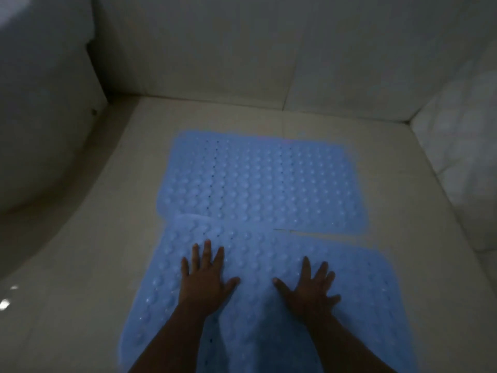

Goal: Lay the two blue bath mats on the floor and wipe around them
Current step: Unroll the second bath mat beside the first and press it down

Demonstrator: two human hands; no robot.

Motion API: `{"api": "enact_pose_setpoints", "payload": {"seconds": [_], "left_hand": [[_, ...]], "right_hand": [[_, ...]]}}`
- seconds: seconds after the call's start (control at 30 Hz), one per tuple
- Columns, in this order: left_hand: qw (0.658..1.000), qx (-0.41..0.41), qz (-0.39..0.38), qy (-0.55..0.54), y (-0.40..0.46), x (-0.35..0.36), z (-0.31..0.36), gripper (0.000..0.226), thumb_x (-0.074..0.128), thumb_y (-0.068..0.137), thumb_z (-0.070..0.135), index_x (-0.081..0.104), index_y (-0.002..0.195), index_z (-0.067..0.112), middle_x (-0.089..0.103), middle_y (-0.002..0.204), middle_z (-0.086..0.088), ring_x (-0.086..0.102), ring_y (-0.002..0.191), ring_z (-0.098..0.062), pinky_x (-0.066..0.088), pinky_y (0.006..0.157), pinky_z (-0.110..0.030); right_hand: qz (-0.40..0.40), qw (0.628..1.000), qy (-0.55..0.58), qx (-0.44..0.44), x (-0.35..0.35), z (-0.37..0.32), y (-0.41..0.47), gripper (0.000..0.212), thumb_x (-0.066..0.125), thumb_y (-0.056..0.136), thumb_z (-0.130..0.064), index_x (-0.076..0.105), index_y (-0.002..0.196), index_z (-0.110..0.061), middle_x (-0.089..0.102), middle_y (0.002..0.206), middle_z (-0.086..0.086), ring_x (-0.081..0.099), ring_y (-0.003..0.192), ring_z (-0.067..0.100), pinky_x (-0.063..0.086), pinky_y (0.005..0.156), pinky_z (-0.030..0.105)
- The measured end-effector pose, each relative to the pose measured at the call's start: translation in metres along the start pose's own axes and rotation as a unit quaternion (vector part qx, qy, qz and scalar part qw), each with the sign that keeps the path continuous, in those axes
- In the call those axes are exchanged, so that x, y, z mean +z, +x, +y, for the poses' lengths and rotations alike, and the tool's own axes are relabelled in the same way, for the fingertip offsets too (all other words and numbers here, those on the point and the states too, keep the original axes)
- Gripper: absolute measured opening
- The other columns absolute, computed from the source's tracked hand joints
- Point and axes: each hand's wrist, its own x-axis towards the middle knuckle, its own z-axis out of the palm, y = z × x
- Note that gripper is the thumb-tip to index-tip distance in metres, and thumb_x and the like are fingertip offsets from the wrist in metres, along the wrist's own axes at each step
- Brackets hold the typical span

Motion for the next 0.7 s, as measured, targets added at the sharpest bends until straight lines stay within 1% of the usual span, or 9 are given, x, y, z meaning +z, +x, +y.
{"api": "enact_pose_setpoints", "payload": {"seconds": [0.07, 0.13, 0.2, 0.3, 0.4, 0.5, 0.6, 0.7], "left_hand": [[1.0, 0.001, 0.023, 0.008, -0.003, 0.027, -0.005, 0.095, 0.023, 0.088, 0.089, 0.022, 0.164, 0.03, 0.006, 0.173, -0.007, 0.0, 0.159, -0.039, 0.003, 0.124, -0.061], [0.998, -0.005, 0.064, 0.014, -0.016, 0.043, -0.002, 0.091, 0.03, 0.092, 0.084, 0.019, 0.165, 0.03, 0.008, 0.174, -0.008, 0.0, 0.159, -0.039, 0.004, 0.126, -0.06], [0.997, -0.022, 0.08, 0.007, -0.025, 0.054, 0.0, 0.09, 0.034, 0.093, 0.081, 0.019, 0.165, 0.029, 0.007, 0.174, -0.008, -0.001, 0.159, -0.039, 0.007, 0.126, -0.061], [0.996, -0.039, 0.077, 0.006, -0.03, 0.06, -0.003, 0.09, 0.03, 0.092, 0.081, 0.02, 0.165, 0.029, 0.006, 0.174, -0.009, -0.002, 0.159, -0.04, 0.011, 0.125, -0.064], [0.995, -0.037, 0.09, 0.002, -0.024, 0.06, 0.0, 0.091, 0.029, 0.091, 0.082, 0.022, 0.164, 0.028, 0.007, 0.174, -0.009, -0.001, 0.159, -0.04, 0.009, 0.125, -0.064], [0.994, -0.038, 0.105, 0.003, -0.021, 0.063, 0.0, 0.092, 0.031, 0.091, 0.081, 0.02, 0.165, 0.028, 0.007, 0.174, -0.009, -0.001, 0.159, -0.04, 0.007, 0.126, -0.063], [0.993, -0.047, 0.113, 0.008, -0.022, 0.063, -0.003, 0.093, 0.029, 0.091, 0.082, 0.015, 0.165, 0.029, 0.002, 0.174, -0.008, -0.005, 0.159, -0.038, 0.004, 0.126, -0.062], [0.991, -0.049, 0.121, -0.002, -0.022, 0.063, -0.001, 0.093, 0.029, 0.091, 0.082, 0.015, 0.165, 0.029, 0.002, 0.174, -0.007, -0.005, 0.159, -0.038, 0.003, 0.126, -0.061]], "right_hand": [[0.062, 0.998, -0.01, -0.006, 0.026, 0.001, 0.003, 0.113, 0.028, 0.073, -0.099, -0.013, 0.16, -0.04, -0.03, 0.167, 0.009, -0.023, 0.155, 0.037, 0.004, 0.117, 0.075], [0.109, 0.993, -0.031, -0.022, 0.043, 0.008, 0.006, 0.113, 0.02, 0.072, -0.099, -0.016, 0.16, -0.038, -0.027, 0.168, 0.011, -0.023, 0.155, 0.037, 0.0, 0.117, 0.074], [0.112, 0.992, -0.035, -0.037, 0.048, 0.011, 0.01, 0.114, 0.016, 0.07, -0.1, -0.016, 0.16, -0.039, -0.027, 0.168, 0.01, -0.024, 0.155, 0.037, -0.002, 0.117, 0.074], [0.096, 0.994, -0.027, -0.047, 0.048, 0.012, 0.012, 0.118, 0.011, 0.064, -0.103, -0.017, 0.16, -0.04, -0.033, 0.166, 0.008, -0.029, 0.153, 0.036, -0.005, 0.117, 0.074], [0.112, 0.992, -0.022, -0.058, 0.043, 0.012, 0.018, 0.121, 0.002, 0.059, -0.106, -0.016, 0.16, -0.041, -0.033, 0.166, 0.007, -0.03, 0.153, 0.036, -0.007, 0.116, 0.075], [0.112, 0.991, -0.025, -0.064, 0.043, 0.01, 0.023, 0.12, 0.006, 0.061, -0.106, -0.016, 0.159, -0.041, -0.034, 0.166, 0.005, -0.032, 0.152, 0.036, -0.01, 0.116, 0.075], [0.116, 0.99, -0.034, -0.069, 0.045, 0.009, 0.024, 0.118, 0.009, 0.063, -0.104, -0.016, 0.16, -0.041, -0.035, 0.166, 0.004, -0.032, 0.152, 0.036, -0.009, 0.116, 0.075], [0.111, 0.99, -0.029, -0.08, 0.044, 0.01, 0.028, 0.117, 0.015, 0.066, -0.103, -0.015, 0.16, -0.04, -0.035, 0.166, 0.004, -0.032, 0.152, 0.036, -0.01, 0.115, 0.076]]}}
